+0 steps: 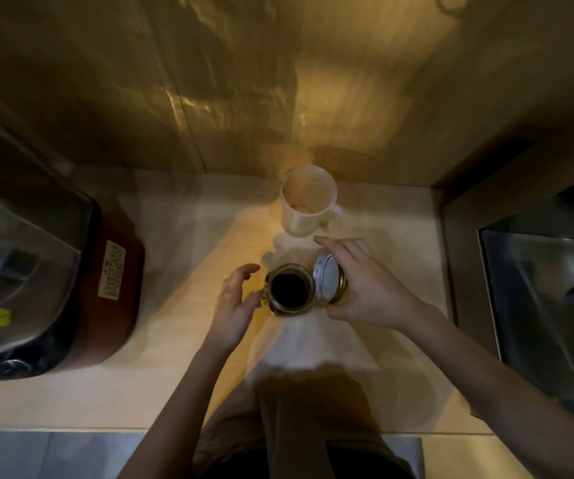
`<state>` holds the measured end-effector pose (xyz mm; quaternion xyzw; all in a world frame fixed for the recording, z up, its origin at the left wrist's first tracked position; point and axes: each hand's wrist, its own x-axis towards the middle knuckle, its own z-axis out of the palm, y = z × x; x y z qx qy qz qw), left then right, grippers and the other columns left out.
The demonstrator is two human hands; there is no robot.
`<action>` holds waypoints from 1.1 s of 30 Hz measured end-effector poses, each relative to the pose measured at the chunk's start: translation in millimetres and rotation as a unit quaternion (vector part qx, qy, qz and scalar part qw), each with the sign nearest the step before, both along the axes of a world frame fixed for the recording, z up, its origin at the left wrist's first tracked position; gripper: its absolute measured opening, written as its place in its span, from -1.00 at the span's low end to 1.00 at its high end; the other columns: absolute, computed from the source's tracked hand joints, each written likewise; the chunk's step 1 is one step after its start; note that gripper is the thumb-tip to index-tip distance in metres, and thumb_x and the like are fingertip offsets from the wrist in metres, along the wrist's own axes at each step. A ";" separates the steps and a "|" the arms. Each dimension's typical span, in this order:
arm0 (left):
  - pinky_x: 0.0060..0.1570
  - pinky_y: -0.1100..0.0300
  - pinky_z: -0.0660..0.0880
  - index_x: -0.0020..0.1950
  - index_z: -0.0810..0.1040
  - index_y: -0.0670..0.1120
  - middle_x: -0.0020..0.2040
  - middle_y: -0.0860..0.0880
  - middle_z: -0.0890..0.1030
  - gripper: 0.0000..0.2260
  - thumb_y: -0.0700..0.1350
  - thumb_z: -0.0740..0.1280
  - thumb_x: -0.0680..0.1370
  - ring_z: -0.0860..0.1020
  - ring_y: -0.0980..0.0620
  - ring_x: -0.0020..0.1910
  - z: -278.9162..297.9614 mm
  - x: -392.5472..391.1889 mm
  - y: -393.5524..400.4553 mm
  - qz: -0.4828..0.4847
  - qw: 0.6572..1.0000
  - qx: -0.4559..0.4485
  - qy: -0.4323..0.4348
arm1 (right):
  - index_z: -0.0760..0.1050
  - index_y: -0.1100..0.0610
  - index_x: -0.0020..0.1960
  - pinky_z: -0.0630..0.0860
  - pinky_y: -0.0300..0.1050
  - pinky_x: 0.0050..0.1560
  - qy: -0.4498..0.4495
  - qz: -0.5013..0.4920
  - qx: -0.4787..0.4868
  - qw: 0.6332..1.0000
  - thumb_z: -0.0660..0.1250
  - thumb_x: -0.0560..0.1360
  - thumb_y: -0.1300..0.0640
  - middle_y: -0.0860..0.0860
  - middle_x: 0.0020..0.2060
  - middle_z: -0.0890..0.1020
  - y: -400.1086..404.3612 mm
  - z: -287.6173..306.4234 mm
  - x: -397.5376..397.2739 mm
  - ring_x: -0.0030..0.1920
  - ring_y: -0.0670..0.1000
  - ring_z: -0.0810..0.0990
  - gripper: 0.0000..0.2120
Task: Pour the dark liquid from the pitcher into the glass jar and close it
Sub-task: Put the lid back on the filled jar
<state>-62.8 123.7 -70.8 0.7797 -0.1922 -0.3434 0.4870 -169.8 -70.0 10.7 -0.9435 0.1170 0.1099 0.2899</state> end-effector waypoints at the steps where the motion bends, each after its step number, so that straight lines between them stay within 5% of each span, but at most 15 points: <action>1: 0.29 -0.03 0.34 0.31 0.30 0.07 0.29 0.04 0.39 -0.42 0.06 0.22 0.27 0.32 -0.01 0.34 1.4 0.1 3.3 -0.050 0.999 0.018 -0.011 | 0.06 0.03 0.48 0.28 -0.21 0.23 -0.003 -0.003 0.010 1.000 0.51 0.27 0.08 0.01 0.29 0.33 2.5 2.4 1.5 0.31 -0.03 0.22 -0.07; 5: 0.31 0.21 0.23 0.43 0.22 0.05 0.38 0.05 0.35 -0.19 0.02 0.47 0.24 0.27 0.11 0.36 6.7 -2.8 -2.3 -0.104 0.994 0.021 -0.019 | 0.16 0.04 0.41 0.42 -0.08 0.23 -0.011 -0.003 0.070 0.998 0.52 0.27 0.05 0.02 0.29 0.38 17.4 8.5 10.6 0.27 -0.02 0.37 -0.18; 9: 0.24 0.24 0.30 0.36 0.29 0.10 0.30 0.08 0.42 -0.25 -0.08 0.54 0.25 0.36 0.12 0.30 5.1 -5.6 -6.2 -0.065 0.998 -0.002 -0.018 | 0.29 0.05 0.36 0.37 0.02 0.24 -0.013 0.085 -0.031 0.996 0.31 0.27 -0.23 0.02 0.25 0.45 30.6 4.1 20.5 0.22 0.04 0.40 -0.26; 16: 0.30 0.08 0.36 0.36 0.35 0.08 0.33 0.00 0.48 -0.20 0.03 0.56 0.16 0.41 0.03 0.32 2.5 2.3 -6.5 -0.077 0.997 0.027 -0.006 | 0.25 0.00 0.42 0.22 0.06 0.24 0.031 0.161 -0.203 0.965 0.35 0.39 -0.23 0.04 0.29 0.43 40.6 8.6 34.5 0.22 0.12 0.40 -0.31; 21: 0.34 0.02 0.34 0.35 0.36 0.10 0.31 0.04 0.49 -0.16 0.17 0.50 0.09 0.42 0.05 0.31 7.3 6.8 -7.8 -0.096 0.995 0.037 -0.010 | 0.31 0.02 0.35 0.23 0.09 0.20 0.065 0.134 -0.253 0.956 0.35 0.35 -0.27 0.07 0.16 0.50 48.4 11.8 40.5 0.14 0.14 0.47 -0.33; 25: 0.36 0.06 0.29 0.38 0.32 0.05 0.31 0.04 0.46 -0.22 0.00 0.55 0.22 0.37 0.13 0.29 10.1 7.1 -8.5 -0.108 0.993 0.039 -0.018 | 0.31 0.07 0.30 0.24 0.11 0.20 0.083 0.094 -0.270 0.955 0.36 0.35 -0.26 0.11 0.14 0.50 58.9 12.1 41.0 0.11 0.16 0.49 -0.35; 29: 0.37 0.05 0.27 0.25 0.26 0.28 0.23 0.18 0.41 -0.24 0.23 0.43 0.09 0.35 0.15 0.28 12.3 7.9 -7.6 -0.124 0.992 0.036 -0.010 | 0.36 0.10 0.21 0.26 0.11 0.18 0.085 0.024 -0.262 0.961 0.31 0.36 -0.32 0.12 0.07 0.54 63.4 10.8 41.4 0.04 0.15 0.54 -0.38; 33: 0.37 -0.04 0.28 0.17 0.27 0.41 0.25 0.13 0.48 -0.32 0.25 0.43 0.10 0.39 0.10 0.32 8.4 8.9 -7.4 -0.124 0.992 0.026 -0.013 | 0.46 0.18 0.05 0.33 0.04 0.13 0.092 -0.009 -0.272 0.958 0.19 0.39 -0.41 0.10 -0.06 0.64 61.2 17.1 33.6 -0.04 0.11 0.59 -0.36</action>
